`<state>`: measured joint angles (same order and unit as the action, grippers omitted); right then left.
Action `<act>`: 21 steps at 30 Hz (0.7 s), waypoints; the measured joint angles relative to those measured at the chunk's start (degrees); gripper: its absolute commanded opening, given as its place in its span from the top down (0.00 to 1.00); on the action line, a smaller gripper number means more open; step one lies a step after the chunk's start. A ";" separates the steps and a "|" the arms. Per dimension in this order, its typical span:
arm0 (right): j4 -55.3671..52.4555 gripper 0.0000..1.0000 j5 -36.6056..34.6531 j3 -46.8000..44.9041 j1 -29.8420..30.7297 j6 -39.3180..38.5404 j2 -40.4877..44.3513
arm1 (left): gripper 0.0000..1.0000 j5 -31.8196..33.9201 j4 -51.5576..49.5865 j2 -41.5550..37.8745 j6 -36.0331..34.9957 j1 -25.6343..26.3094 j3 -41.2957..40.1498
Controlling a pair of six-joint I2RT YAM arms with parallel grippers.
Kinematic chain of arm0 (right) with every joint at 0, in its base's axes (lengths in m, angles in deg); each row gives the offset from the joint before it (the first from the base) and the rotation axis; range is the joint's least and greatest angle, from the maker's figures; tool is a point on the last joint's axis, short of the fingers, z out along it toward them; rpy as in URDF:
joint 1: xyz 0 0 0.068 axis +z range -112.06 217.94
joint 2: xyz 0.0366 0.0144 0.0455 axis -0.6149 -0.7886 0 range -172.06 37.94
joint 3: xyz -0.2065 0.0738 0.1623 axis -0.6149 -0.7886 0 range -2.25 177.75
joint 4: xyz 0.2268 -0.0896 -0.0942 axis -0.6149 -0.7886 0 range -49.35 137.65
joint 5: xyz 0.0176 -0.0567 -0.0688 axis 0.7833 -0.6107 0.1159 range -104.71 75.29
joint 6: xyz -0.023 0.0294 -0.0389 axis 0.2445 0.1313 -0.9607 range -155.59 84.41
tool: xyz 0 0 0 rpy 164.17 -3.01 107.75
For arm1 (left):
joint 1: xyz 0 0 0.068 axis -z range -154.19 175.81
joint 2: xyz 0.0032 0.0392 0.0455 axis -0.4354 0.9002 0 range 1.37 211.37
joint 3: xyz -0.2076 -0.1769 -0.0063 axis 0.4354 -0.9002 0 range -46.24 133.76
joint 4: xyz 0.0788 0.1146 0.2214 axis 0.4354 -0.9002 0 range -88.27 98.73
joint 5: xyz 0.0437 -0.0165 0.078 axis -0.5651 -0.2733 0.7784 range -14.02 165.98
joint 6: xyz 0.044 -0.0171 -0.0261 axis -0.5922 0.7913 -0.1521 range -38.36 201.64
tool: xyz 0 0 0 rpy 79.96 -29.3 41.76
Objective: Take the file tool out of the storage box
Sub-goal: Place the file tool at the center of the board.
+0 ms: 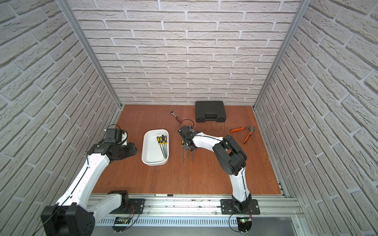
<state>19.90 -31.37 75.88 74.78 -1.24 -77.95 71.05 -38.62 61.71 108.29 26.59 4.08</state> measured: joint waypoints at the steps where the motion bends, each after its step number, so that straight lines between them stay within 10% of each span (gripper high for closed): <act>1: 0.02 0.75 0.02 0.00 0.00 0.00 0.00 | 0.45 0.00 -0.02 0.00 0.00 0.00 0.09; 7: 0.09 0.59 -0.04 0.00 -0.24 -0.02 0.04 | 0.45 0.02 -0.52 0.00 0.02 0.00 0.09; 21: -0.24 0.59 1.79 10.12 3.37 -3.10 4.92 | 0.46 -0.04 -0.46 -0.07 0.74 0.00 0.09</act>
<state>19.66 -29.58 86.00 78.15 -4.34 -73.04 71.01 -39.08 61.64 109.04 26.59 4.17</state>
